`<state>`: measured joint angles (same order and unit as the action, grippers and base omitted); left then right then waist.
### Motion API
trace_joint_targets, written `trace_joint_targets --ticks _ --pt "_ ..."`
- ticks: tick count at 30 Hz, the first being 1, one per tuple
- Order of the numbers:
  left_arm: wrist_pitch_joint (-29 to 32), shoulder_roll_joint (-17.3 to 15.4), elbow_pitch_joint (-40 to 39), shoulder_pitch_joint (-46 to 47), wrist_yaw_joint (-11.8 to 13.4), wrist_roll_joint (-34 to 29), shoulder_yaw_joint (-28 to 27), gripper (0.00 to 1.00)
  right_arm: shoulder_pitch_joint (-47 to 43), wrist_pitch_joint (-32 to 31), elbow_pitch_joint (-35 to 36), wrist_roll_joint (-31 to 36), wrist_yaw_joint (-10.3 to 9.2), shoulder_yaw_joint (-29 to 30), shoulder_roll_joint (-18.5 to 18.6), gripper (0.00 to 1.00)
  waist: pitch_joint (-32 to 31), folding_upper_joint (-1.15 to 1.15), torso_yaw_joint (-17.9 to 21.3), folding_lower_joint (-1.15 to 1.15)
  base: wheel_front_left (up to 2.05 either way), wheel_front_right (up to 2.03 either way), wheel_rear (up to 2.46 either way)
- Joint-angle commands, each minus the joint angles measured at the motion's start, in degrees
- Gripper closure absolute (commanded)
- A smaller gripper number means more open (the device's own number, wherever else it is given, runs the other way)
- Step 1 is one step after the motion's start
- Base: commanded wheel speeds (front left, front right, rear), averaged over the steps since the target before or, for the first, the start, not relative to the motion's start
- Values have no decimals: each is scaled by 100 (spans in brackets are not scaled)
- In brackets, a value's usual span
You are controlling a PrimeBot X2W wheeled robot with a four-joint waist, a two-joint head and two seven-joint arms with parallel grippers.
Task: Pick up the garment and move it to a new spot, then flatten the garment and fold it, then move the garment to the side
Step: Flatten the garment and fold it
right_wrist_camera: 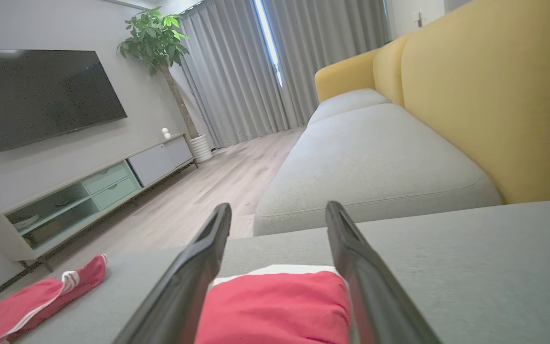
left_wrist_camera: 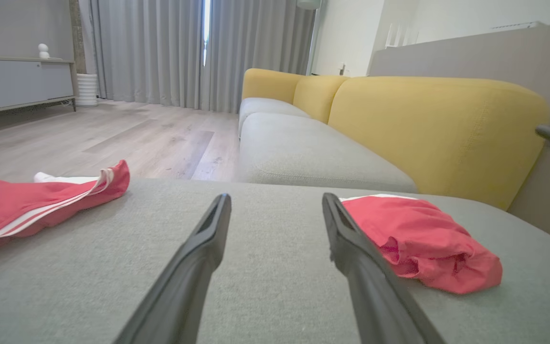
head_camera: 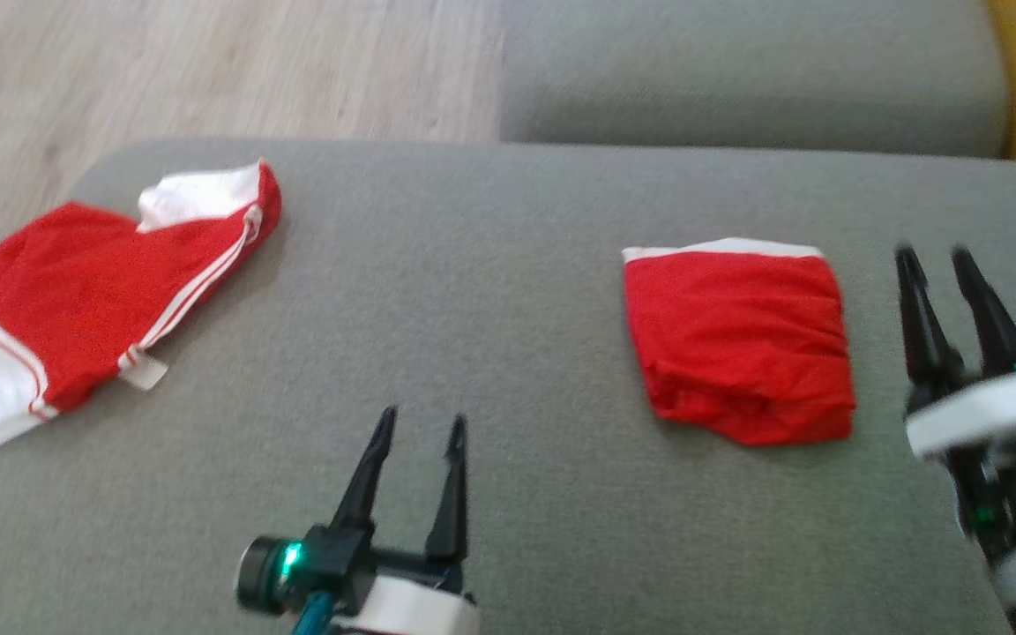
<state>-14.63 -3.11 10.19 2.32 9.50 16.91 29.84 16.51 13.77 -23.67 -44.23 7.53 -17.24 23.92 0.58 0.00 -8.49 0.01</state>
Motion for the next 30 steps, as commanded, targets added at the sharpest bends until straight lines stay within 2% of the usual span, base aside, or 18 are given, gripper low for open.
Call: trace_joint_targets --ticks 1,7,8,13,19,30 --pt "-37 -48 -194 60 0 -79 -292 0 -169 96 286 220 -4 110 95 0 -198 0 189 -1 0 0 0" --pt "-37 -126 -268 -451 -2 -152 -640 0 -1272 120 972 1451 -4 480 -164 0 -452 0 329 -1 0 0 0" --pt "-37 -126 -268 -451 -2 -152 -640 0 -1272 120 972 1451 -4 480 -164 0 -452 0 329 -1 0 0 0" --pt "-37 -146 -404 -863 -3 -250 -893 0 -2222 121 1480 2301 -4 788 -683 0 -595 0 362 -1 0 0 0" --pt "-37 -116 -626 -1198 -20 -407 -1173 0 -2792 122 1670 2760 -4 982 -1131 0 -682 0 399 -1 0 0 0" --pt "-37 -28 -654 -1272 -143 -515 -1417 0 -2899 122 1696 3218 -4 1018 -1258 0 -703 0 393 -1 0 0 0"
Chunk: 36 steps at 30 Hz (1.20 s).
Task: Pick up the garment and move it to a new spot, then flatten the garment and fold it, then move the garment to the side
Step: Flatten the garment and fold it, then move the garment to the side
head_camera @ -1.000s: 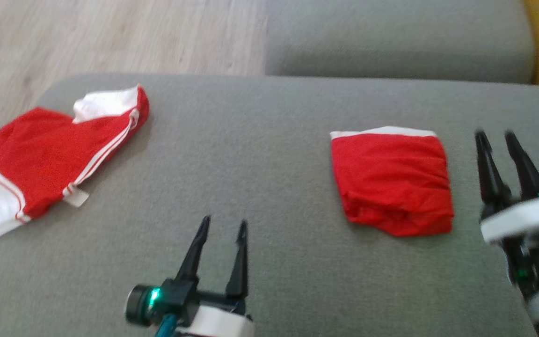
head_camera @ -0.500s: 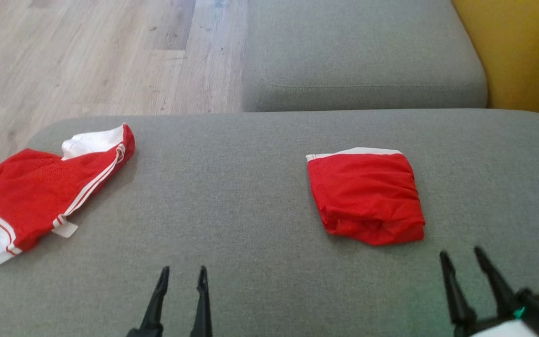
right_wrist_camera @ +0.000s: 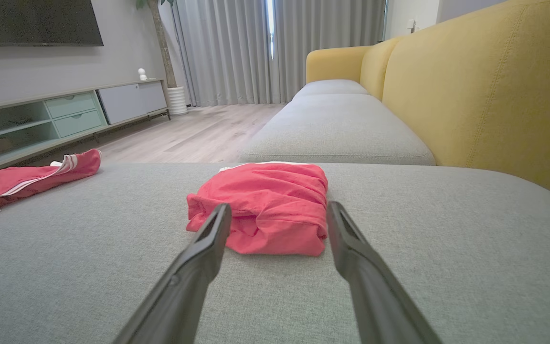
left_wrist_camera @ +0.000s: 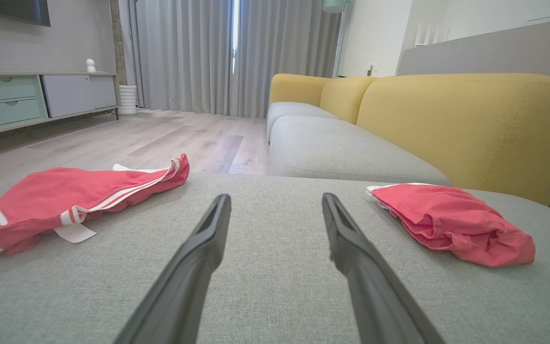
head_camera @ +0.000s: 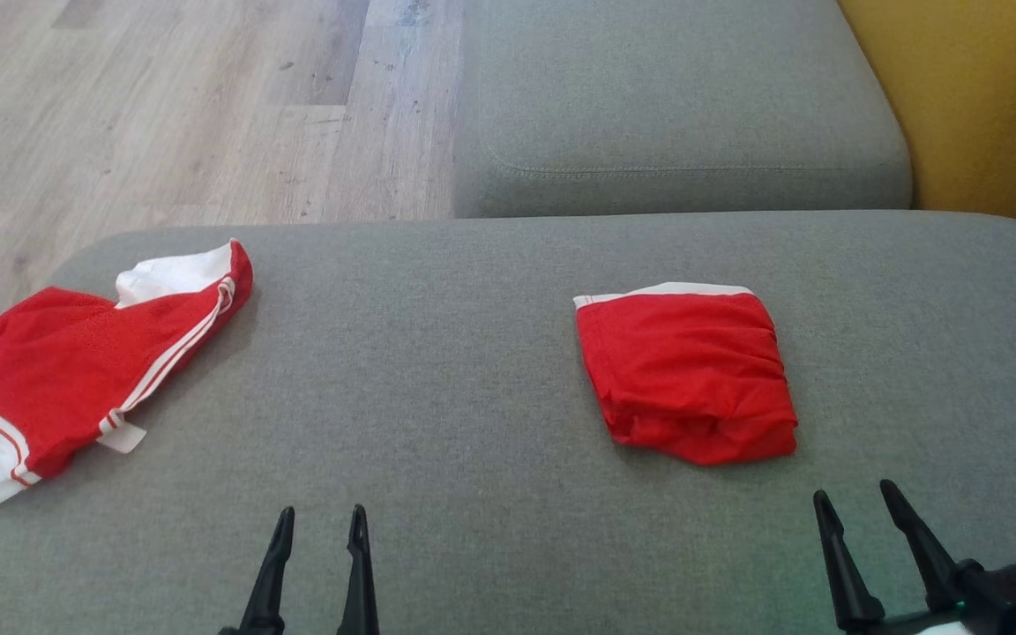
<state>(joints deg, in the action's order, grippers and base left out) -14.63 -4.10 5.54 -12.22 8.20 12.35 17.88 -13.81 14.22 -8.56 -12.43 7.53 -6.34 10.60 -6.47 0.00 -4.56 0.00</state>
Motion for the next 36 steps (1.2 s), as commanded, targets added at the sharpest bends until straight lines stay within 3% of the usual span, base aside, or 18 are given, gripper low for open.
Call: trace_joint_targets --ticks 1,23,36 --pt "-37 75 -182 182 -24 -69 -231 0 138 77 183 48 -4 -64 70 0 2 0 0 0 0 0 0" --pt "-37 117 -185 190 -91 -196 -483 0 217 77 138 172 -4 31 78 0 76 0 137 0 0 0 0" --pt "-37 121 -276 297 -133 -40 -410 0 487 78 76 130 -4 116 175 0 511 0 39 0 0 0 0"
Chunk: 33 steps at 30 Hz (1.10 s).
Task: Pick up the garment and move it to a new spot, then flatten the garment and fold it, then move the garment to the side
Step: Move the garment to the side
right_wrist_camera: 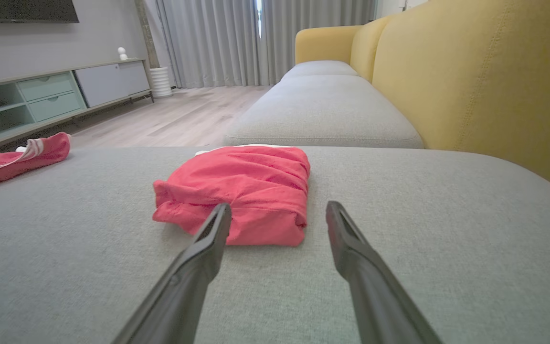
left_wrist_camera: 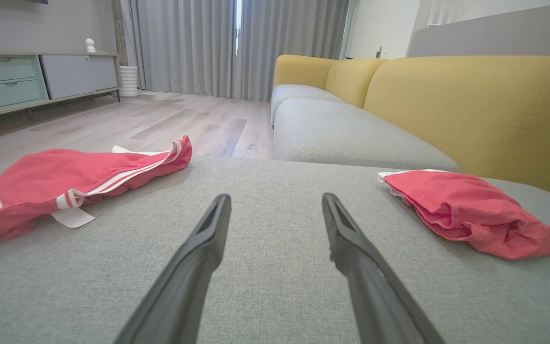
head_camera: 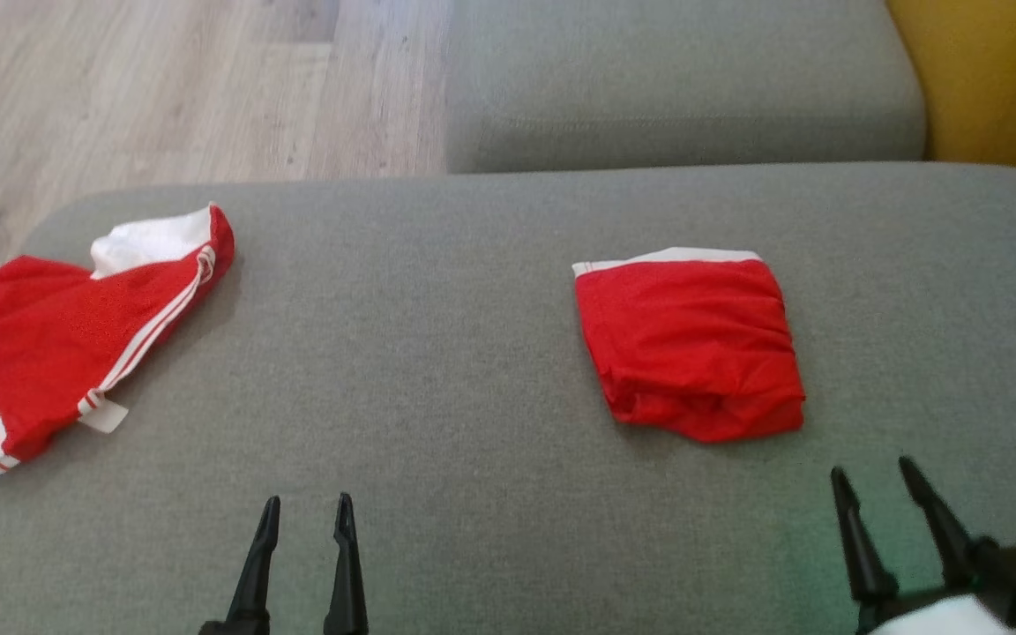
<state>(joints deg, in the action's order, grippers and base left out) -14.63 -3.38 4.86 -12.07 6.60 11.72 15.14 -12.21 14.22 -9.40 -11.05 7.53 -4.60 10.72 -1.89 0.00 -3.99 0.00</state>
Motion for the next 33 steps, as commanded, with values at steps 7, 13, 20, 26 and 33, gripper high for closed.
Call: trace_joint_targets --ticks 7,13,20,26,33 --pt "-37 49 -231 494 204 -18 85 0 1072 72 -462 -314 -4 -7 466 0 438 0 -118 0 0 0 0" --pt "-37 50 -295 891 262 -70 409 0 2103 -374 -933 -804 -4 -102 940 0 917 0 -317 0 0 0 0" --pt "-37 50 -398 1175 453 -114 632 0 2855 -995 -1599 -1324 -4 -261 1242 0 1246 0 -504 0 0 0 0" --pt "-37 50 -410 1373 557 -123 813 0 3416 -1505 -2382 -1978 -4 -772 1324 0 1552 0 -614 0 0 0 0" --pt "-37 50 -431 1494 669 -77 880 0 3585 -1659 -2503 -2738 -4 -1324 1491 100 1725 0 -604 0 0 0 0"
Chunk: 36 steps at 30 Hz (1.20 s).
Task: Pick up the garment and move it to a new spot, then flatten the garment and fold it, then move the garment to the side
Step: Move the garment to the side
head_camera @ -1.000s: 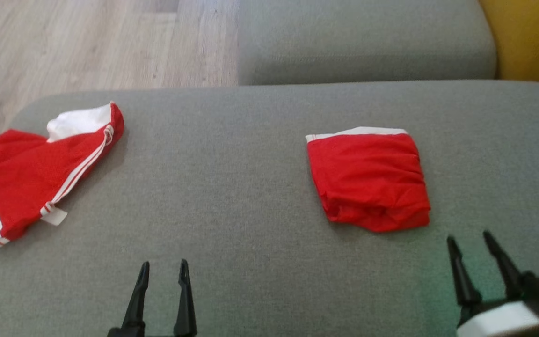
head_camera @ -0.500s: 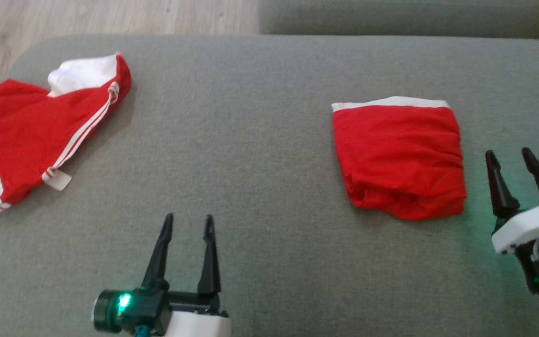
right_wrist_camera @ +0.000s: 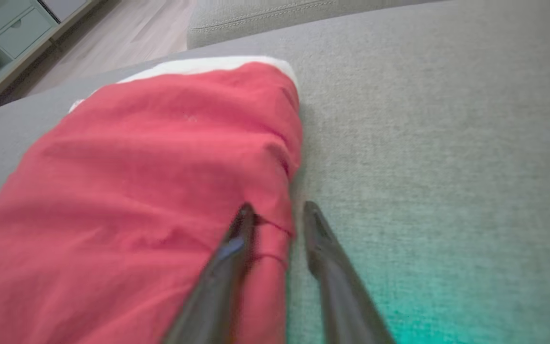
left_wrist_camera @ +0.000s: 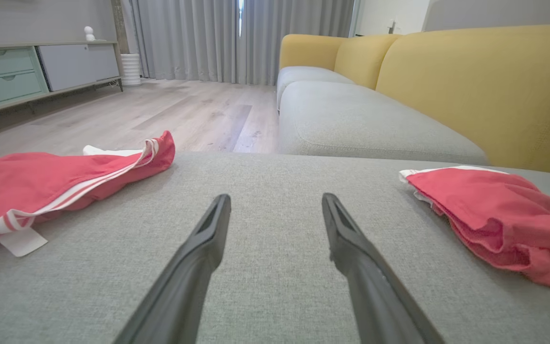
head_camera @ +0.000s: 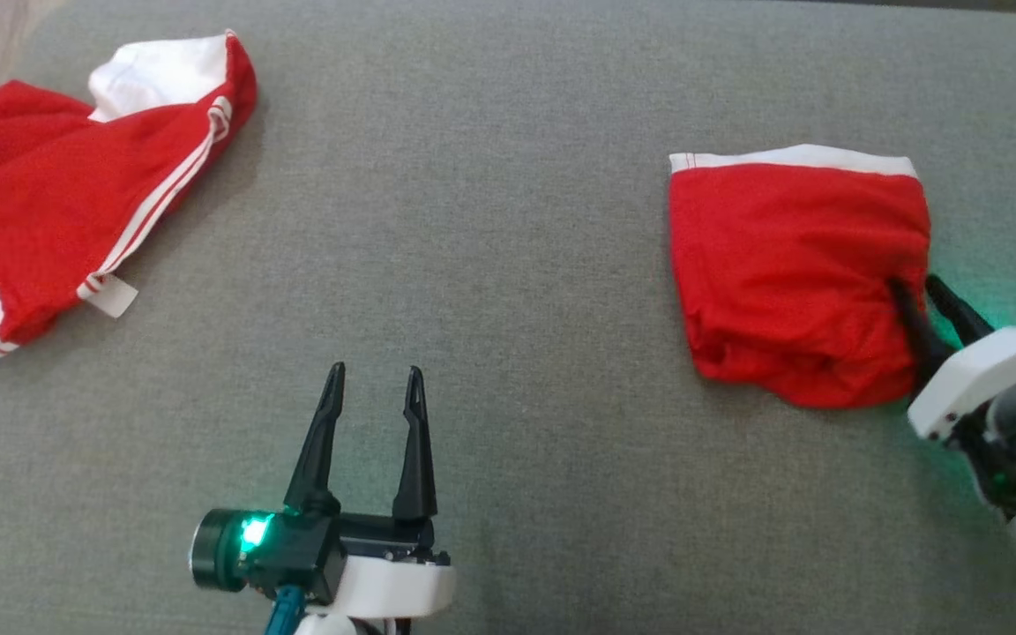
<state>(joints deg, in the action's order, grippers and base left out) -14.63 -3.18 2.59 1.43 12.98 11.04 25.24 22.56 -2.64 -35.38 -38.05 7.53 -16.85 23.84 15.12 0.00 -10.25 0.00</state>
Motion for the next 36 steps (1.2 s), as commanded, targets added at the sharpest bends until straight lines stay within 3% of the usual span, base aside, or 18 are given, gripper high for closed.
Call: trace_joint_targets --ticks 1,6,14,21,26,27,28,36 --pt "-37 30 -210 151 26 26 -114 0 131 71 97 -128 -4 -149 229 100 45 0 50 0 0 0 0" --pt "-37 30 -241 228 69 9 -113 0 238 358 262 -570 -4 -280 554 100 181 0 319 0 0 0 0" --pt "-37 30 -268 569 59 -60 -93 0 444 464 520 -740 -4 -376 1755 100 720 0 1023 0 0 0 0" --pt "-37 30 -103 1012 -30 -86 -22 0 723 554 159 -704 -4 -105 2723 100 1194 0 1395 0 0 0 0" --pt "-37 30 -46 1268 -12 -153 2 0 1015 866 -250 -548 -4 144 3073 100 1427 0 1496 0 0 0 0" --pt "-37 30 -30 1302 -13 -152 6 0 1089 977 -347 -484 -4 195 3074 65 1441 0 1499 0 0 0 0" --pt "-37 30 -8 1329 -15 -145 12 0 1164 1095 -432 -426 -4 244 3049 0 1442 0 1493 0 0 0 0" --pt "-37 30 120 1237 47 -54 49 0 1243 1528 -836 186 -4 196 2487 0 883 0 1196 0 0 0 0"
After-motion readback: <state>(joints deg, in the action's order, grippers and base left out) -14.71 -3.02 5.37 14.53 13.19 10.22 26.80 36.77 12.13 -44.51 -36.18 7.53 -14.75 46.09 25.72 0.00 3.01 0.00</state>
